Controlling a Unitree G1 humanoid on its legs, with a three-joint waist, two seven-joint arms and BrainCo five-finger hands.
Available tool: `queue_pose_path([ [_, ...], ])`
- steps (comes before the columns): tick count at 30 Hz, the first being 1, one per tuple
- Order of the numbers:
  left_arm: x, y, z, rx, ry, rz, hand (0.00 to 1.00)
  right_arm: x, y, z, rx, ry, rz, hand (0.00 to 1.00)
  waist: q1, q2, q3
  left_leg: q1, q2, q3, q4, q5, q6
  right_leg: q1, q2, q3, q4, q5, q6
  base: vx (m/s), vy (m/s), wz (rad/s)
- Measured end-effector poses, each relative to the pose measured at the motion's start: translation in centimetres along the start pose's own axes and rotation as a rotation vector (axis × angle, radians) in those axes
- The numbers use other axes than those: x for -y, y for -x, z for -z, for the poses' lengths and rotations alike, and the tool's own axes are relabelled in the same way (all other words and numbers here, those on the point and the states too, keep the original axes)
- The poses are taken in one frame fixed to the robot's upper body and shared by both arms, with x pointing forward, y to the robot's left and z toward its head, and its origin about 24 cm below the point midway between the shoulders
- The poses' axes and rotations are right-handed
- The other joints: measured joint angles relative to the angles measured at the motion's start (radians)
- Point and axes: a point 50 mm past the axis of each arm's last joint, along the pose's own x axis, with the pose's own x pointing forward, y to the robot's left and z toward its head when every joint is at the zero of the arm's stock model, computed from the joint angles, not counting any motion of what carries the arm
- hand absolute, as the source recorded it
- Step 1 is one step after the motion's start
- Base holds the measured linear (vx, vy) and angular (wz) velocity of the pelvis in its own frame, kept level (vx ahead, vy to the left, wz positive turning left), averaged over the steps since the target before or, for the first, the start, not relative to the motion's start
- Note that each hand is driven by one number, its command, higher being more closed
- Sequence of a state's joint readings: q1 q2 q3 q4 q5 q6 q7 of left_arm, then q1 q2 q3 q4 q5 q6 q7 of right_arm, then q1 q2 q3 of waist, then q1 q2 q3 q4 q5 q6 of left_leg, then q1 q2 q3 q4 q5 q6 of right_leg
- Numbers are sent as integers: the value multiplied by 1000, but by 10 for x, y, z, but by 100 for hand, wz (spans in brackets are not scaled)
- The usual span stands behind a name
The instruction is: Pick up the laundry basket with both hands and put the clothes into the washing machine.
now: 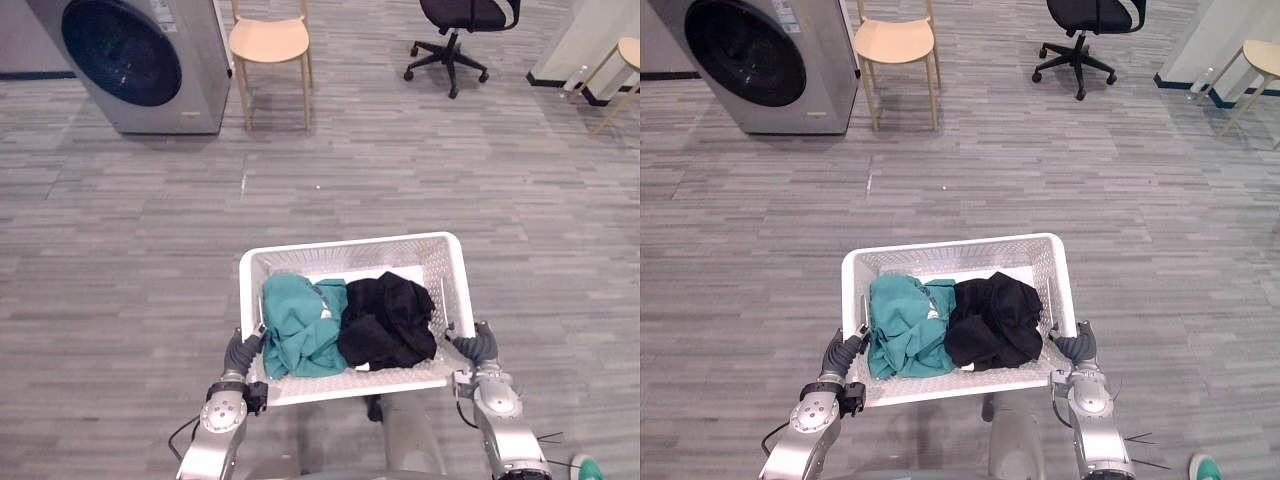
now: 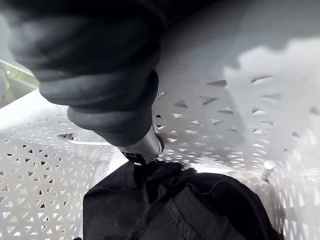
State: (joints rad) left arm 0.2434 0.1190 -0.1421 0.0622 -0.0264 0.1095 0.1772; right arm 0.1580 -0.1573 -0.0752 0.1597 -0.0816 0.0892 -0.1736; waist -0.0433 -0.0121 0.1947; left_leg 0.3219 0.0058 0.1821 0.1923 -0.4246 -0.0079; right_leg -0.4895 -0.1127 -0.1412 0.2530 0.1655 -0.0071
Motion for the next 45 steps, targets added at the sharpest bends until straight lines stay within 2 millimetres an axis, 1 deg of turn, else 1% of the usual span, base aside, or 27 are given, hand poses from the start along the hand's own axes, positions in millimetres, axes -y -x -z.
queue_pose_path([
  [1,7,0,4,-21,20,8,100,4,1,3,-12,14,7,100,1,46,-26,-10,41,-16,60,1,-3,-20,22,-12,76,5,-6,941,-220,0],
  [2,10,0,4,-23,35,9,100,8,-1,0,-1,25,13,100,2,99,-33,-99,111,-25,316,59,-67,-17,54,-39,182,-102,-23,941,-242,-10],
  [4,9,1,5,-31,54,-7,100,5,-1,-1,5,20,5,100,10,117,-22,-211,178,-29,629,309,-65,53,88,-39,223,-189,-33,677,-166,-20],
  [5,8,3,9,-43,65,-17,100,4,0,-3,15,19,2,100,31,129,-21,-306,251,-27,879,368,-82,140,118,-40,201,-231,-50,697,-120,-34],
  [7,6,5,4,-14,71,-22,100,5,2,-9,42,11,8,100,60,115,-9,-447,304,19,1087,309,-33,284,139,-23,143,-286,-53,673,-80,-29],
  [9,4,8,-3,35,82,-29,100,5,0,-19,80,2,11,100,88,91,-7,-595,284,89,967,204,-6,440,124,22,8,-309,-49,684,12,-32],
  [11,4,9,-5,50,91,-33,100,6,-3,-24,100,1,12,100,105,84,-2,-681,234,107,724,186,-2,523,92,38,-68,-327,-19,698,145,-29],
  [13,6,9,-5,43,104,-32,100,8,-5,-21,85,9,12,100,109,89,0,-699,178,104,371,228,-57,615,52,38,-131,-354,24,636,217,-7],
  [14,8,11,-2,31,111,-31,100,10,-7,-16,67,23,13,100,114,105,-10,-685,157,94,113,327,-96,674,43,30,-181,-368,52,558,219,-2],
  [15,8,12,-1,23,111,-30,100,8,-8,-14,57,23,9,100,119,103,-11,-680,148,101,115,416,-83,703,37,33,-201,-374,70,754,290,8],
  [17,8,8,-3,8,105,-32,100,5,-12,-11,35,24,1,100,108,76,-22,-710,96,106,249,373,85,763,-32,3,-217,-338,144,799,324,36],
  [19,7,10,1,-6,90,-33,100,-1,-13,-6,8,5,-8,100,117,66,-14,-751,112,120,450,309,119,755,-48,19,-86,-294,200,702,347,24],
  [21,5,14,6,-25,76,-30,100,-1,-8,2,-17,-2,-7,100,117,58,-20,-627,76,97,349,165,58,601,-81,61,355,-248,277,641,328,31],
  [22,-1,9,3,-16,27,-29,100,-7,-3,9,-50,-32,-6,100,94,1,-14,-550,-4,79,323,128,71,444,-139,96,725,-249,249,718,228,70],
  [23,-2,9,4,-22,15,-24,100,-8,0,14,-69,-40,-2,100,78,-5,-16,-493,-28,63,294,116,69,373,-147,94,830,-272,209,750,193,77],
  [25,-1,11,7,-34,12,-21,100,-7,2,17,-79,-35,1,100,62,15,-13,-381,-39,39,213,113,68,288,-131,57,834,-331,152,615,94,45],
  [26,0,10,5,-25,9,-15,100,-5,4,18,-77,-38,7,100,54,36,-13,-284,-40,6,131,113,68,209,-103,0,751,-384,113,679,80,47],
  [28,1,6,-1,0,-3,-5,100,-2,8,14,-58,-52,23,100,52,39,-14,-202,-36,-34,67,105,55,128,-61,-35,552,-396,80,654,15,61],
  [31,5,4,-6,21,-8,12,100,4,10,9,-33,-55,44,100,38,26,-20,-87,-35,-69,3,66,-11,98,11,-9,68,-229,74,676,-86,73],
  [32,7,5,-2,6,-12,18,100,4,11,13,-46,-51,43,100,28,23,-33,-34,-37,-100,-13,53,-33,105,29,27,54,-38,17,725,-131,22],
  [33,14,4,2,-16,19,22,100,11,7,10,-38,-21,48,100,38,89,-47,-16,15,-102,2,58,-49,99,58,7,128,-95,-11,861,-156,15],
  [35,16,3,0,-10,19,23,100,11,6,8,-31,-17,48,100,34,100,-51,-39,32,-116,119,110,-82,111,59,-9,209,-199,-14,753,-171,5],
  [37,17,4,2,-17,25,23,100,13,9,10,-35,-14,50,100,31,108,-45,-148,69,-103,448,249,-81,212,78,-44,196,-261,-30,644,-153,21],
  [38,16,6,4,-22,27,23,100,14,12,10,-30,-15,52,100,35,110,-40,-260,134,-87,721,383,-85,307,92,-50,139,-291,-36,498,-57,15],
  [39,16,7,4,-20,30,22,100,14,14,8,-22,-17,54,100,40,115,-41,-310,173,-72,847,370,-77,350,104,-53,112,-300,-36,575,-47,2],
  [41,16,8,0,5,41,21,100,18,18,1,13,-24,79,100,70,100,-33,-495,256,-13,1041,291,1,489,117,-52,13,-313,-40,518,-61,-7],
  [45,16,5,-6,36,41,30,100,18,18,-2,26,-43,94,100,92,75,-22,-649,233,14,751,199,12,608,60,-36,-76,-336,-2,491,96,-11],
])
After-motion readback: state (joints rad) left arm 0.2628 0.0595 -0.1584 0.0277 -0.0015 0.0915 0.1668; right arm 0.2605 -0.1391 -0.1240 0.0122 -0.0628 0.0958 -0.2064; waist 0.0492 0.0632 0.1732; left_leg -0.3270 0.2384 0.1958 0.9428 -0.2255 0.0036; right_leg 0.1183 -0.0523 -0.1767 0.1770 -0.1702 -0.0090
